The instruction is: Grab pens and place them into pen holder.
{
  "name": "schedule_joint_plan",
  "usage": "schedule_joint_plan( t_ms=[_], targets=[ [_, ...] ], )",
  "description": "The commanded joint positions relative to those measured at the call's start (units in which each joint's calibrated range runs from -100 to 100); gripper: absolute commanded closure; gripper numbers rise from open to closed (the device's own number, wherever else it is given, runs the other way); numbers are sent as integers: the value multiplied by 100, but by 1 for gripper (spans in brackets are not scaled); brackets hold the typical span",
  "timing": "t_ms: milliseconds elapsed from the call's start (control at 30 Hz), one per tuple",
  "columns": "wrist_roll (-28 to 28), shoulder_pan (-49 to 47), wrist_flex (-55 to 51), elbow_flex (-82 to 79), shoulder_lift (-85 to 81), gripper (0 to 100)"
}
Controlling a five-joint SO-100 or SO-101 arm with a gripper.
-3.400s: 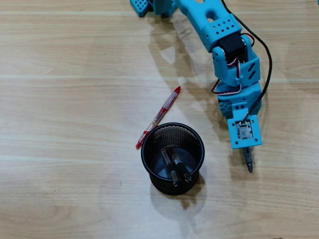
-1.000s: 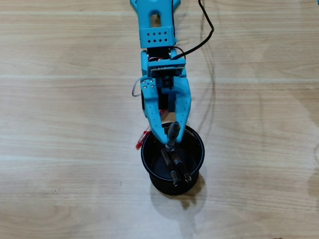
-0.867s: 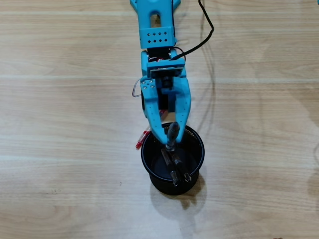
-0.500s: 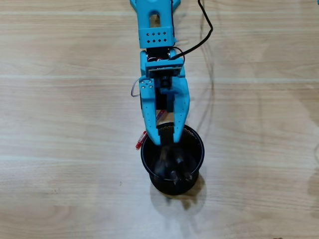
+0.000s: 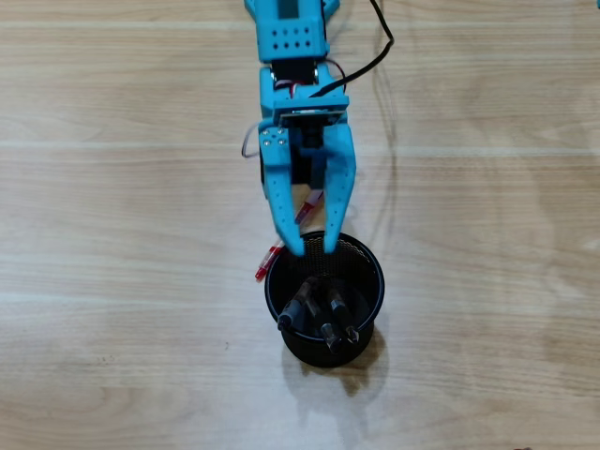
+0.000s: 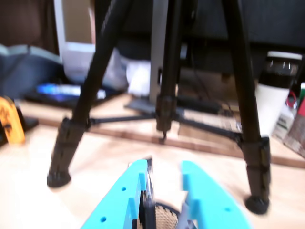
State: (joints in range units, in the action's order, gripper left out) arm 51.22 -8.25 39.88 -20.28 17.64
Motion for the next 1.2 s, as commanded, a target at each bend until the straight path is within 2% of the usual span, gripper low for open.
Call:
schedule_joint_plan(
  t_ms=[0, 367, 633, 700, 800, 1033, 1167],
  targets=[
    [-106, 113, -1392, -338, -1449, 98],
    [-939, 367, -4750, -1032, -3600, 98],
    [-918, 185, -7634, -1149, -3961, 98],
    [-710, 104, -7892, -1158, -3952, 98],
    [-55, -23, -7953, -1203, -3936, 98],
    [814, -296, -7892, -1122, -3524, 98],
    [997, -405, -7892, -932, -3205, 98]
  ],
)
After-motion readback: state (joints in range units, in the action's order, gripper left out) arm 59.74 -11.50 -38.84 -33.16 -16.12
